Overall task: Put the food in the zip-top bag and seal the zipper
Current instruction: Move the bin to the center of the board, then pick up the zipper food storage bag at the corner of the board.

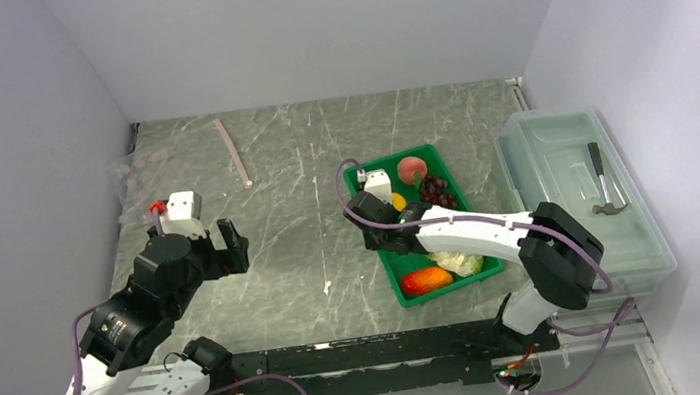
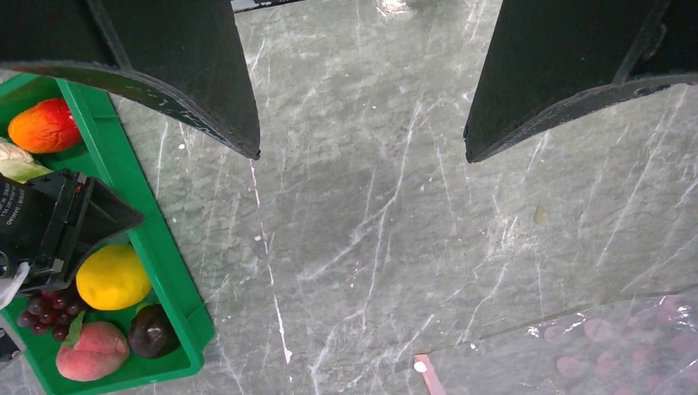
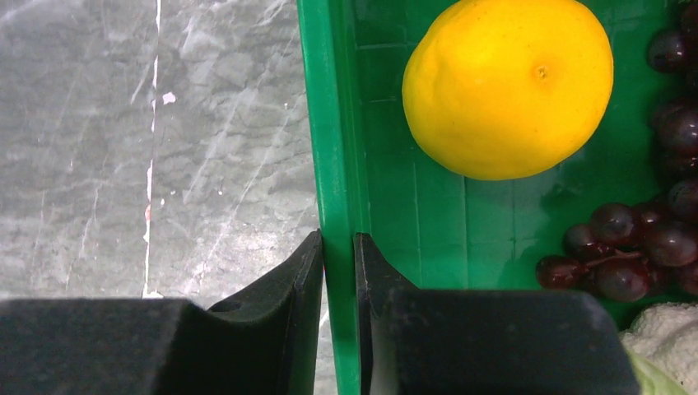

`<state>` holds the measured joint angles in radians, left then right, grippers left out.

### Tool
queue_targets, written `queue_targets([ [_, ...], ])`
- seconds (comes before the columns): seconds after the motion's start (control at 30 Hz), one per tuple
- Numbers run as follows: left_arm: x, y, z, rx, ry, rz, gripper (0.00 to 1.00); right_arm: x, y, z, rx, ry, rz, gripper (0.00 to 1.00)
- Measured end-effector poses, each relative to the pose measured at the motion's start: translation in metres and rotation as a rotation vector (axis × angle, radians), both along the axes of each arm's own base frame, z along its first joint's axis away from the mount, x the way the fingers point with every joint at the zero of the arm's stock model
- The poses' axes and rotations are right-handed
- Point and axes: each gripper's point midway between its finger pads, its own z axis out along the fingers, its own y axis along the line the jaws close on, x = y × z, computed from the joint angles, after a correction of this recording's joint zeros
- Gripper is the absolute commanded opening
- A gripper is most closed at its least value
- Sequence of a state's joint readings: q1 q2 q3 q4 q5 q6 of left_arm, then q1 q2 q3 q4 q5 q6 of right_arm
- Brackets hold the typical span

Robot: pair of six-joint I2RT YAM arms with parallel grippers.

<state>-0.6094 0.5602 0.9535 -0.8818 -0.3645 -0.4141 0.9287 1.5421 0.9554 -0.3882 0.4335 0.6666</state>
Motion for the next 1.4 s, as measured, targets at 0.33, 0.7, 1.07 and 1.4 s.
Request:
queue_targets([
  [0.33,0.0,0.0,0.0,0.0,0.0,0.0,1.0,0.007,-0.008,0.004,0.007,-0.034,-0.077,0.22],
  [0.7,0.0,0.0,0.0,-0.002,0.002,0.001,1.0,0.014,-0.009,0.021,0.029,-0.081,-0.113,0.62],
  [1.07,0.011,-0.001,-0.013,0.04,0.053,0.042,1.0,0.028,0.005,0.079,0.121,-0.183,-0.09,0.67],
  [1.4,0.041,-0.006,-0.027,0.159,0.154,0.11,1.0,0.022,-0.002,0.114,0.154,-0.239,-0.039,0.7],
])
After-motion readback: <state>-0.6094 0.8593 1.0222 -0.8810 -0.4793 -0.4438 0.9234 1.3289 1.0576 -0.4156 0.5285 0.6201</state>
